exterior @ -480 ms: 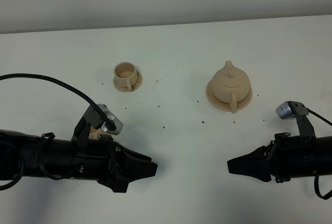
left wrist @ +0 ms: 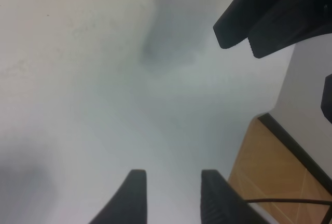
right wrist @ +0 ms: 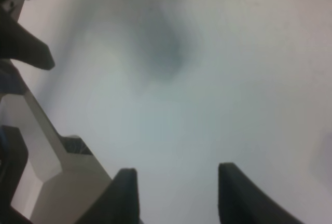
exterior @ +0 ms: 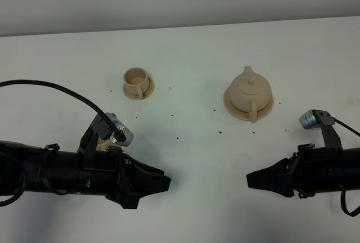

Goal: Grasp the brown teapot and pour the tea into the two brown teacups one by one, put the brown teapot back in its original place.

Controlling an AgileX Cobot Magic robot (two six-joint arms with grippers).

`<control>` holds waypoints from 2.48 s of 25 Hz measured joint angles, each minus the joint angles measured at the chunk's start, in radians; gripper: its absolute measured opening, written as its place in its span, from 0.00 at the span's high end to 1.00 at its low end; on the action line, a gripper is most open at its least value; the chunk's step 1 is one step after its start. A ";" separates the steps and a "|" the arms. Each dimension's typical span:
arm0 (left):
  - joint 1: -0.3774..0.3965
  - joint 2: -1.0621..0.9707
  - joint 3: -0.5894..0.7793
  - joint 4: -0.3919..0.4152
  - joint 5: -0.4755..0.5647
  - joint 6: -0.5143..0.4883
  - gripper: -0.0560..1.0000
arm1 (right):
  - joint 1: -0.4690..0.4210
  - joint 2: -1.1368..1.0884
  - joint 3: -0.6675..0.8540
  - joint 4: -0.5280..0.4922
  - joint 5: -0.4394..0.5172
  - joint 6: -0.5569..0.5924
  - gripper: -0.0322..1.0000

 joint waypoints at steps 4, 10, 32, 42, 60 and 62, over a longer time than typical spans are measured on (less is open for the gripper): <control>0.000 -0.010 0.000 0.000 -0.004 -0.035 0.66 | 0.000 0.000 0.000 0.002 0.000 0.000 0.59; 0.000 -0.242 0.002 0.077 -0.093 -0.208 0.66 | 0.000 0.000 0.000 0.009 0.000 -0.008 0.59; 0.000 -0.951 -0.117 1.646 0.269 -1.866 0.66 | 0.000 0.000 -0.003 0.027 0.008 -0.042 0.59; 0.000 -1.184 -0.016 1.589 0.267 -1.824 0.67 | 0.000 0.000 -0.003 0.027 0.009 -0.072 0.59; 0.175 -1.653 -0.011 1.539 0.271 -1.805 0.68 | 0.000 0.000 -0.047 0.033 0.016 -0.117 0.59; 0.247 -1.656 -0.011 1.538 0.271 -1.805 0.68 | 0.000 0.000 -0.070 0.033 0.027 -0.117 0.59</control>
